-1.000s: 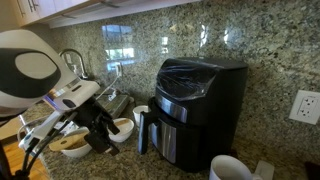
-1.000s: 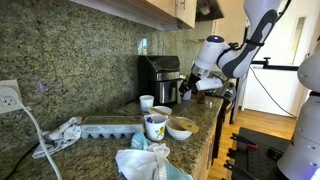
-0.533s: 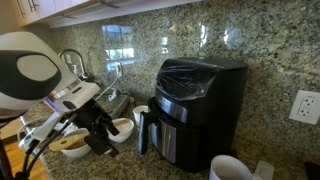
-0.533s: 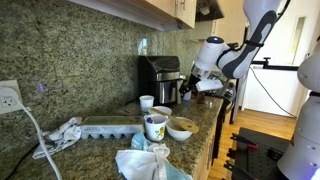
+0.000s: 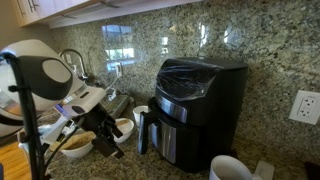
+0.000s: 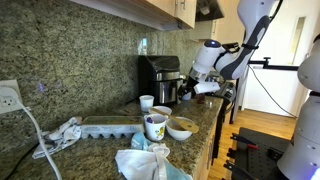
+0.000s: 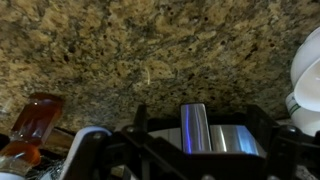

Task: Open the air fryer basket then close the basket

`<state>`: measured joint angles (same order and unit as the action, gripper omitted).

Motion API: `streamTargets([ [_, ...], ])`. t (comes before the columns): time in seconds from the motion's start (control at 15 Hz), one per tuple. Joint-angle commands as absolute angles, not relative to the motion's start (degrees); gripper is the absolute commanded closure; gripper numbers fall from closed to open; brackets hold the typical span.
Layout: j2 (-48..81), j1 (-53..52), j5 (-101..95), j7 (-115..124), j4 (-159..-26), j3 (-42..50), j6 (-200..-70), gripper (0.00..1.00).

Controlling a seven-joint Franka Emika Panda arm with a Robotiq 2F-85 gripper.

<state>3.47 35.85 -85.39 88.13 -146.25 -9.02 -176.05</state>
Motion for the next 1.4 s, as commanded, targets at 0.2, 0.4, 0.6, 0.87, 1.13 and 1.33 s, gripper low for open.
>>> streamTargets([
  [0.2,11.14,36.41,-103.45,105.88,-136.70,-8.72,-177.45,0.00],
  [0.4,15.54,37.32,-113.29,115.41,-131.97,-9.76,-177.33,0.00],
  [0.6,20.34,39.13,-123.36,123.92,-127.28,-12.02,-177.47,0.00],
  [0.87,26.00,43.70,-136.00,132.24,-122.57,-18.24,-175.97,0.00],
  [1.13,30.05,49.38,-144.79,136.61,-120.81,-24.39,-173.90,0.00],
  [1.33,31.37,52.58,-147.86,137.35,-121.18,-26.79,-172.64,0.00],
])
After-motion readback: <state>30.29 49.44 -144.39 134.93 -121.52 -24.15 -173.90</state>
